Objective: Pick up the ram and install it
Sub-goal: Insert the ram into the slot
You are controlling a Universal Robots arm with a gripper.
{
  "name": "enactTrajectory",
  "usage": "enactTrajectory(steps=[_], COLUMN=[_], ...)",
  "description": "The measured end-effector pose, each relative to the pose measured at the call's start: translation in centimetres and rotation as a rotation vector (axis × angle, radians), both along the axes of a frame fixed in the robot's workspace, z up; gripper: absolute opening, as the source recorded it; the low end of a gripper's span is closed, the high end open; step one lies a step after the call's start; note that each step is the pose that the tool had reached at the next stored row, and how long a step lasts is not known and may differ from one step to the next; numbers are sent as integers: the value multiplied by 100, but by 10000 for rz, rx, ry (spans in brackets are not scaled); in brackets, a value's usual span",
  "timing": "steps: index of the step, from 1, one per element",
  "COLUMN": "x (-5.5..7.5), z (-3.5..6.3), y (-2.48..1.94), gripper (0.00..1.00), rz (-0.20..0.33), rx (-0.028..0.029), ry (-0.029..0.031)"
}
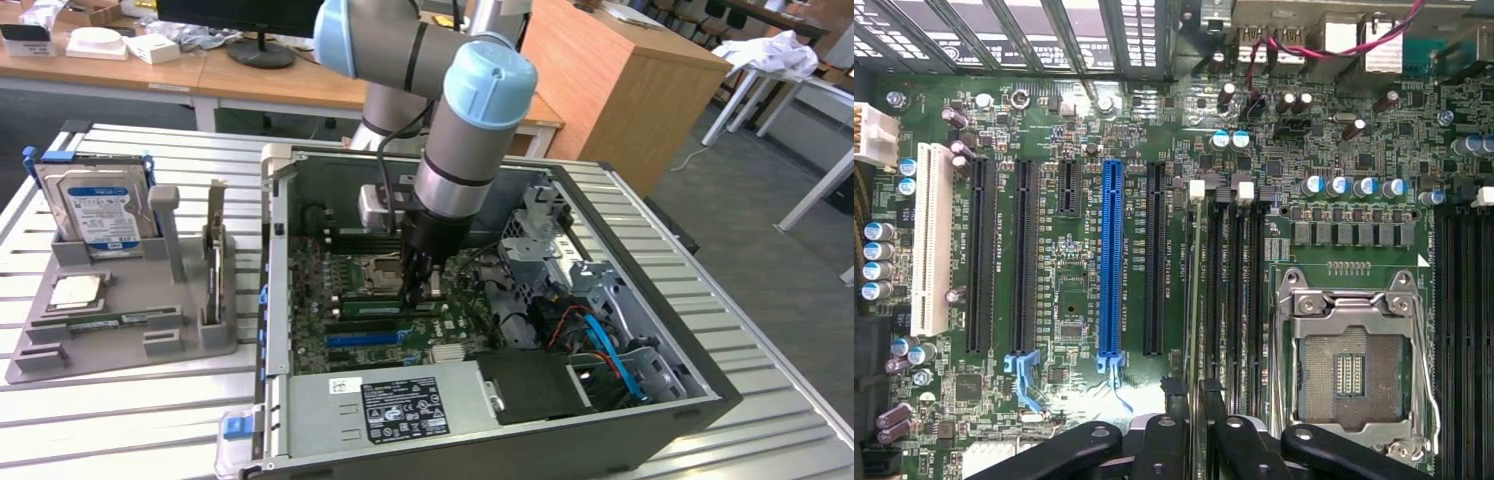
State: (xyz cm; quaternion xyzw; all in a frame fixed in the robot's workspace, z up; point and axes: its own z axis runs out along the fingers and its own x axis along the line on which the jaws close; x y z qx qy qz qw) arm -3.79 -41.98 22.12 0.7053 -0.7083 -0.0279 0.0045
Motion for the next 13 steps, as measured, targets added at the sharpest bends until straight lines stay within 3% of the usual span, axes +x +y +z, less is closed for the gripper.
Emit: enactTrajectory(steps=[13], x=[0], z=[-44], y=[0], gripper=[17], rz=[0], rx=[-3], ry=[1])
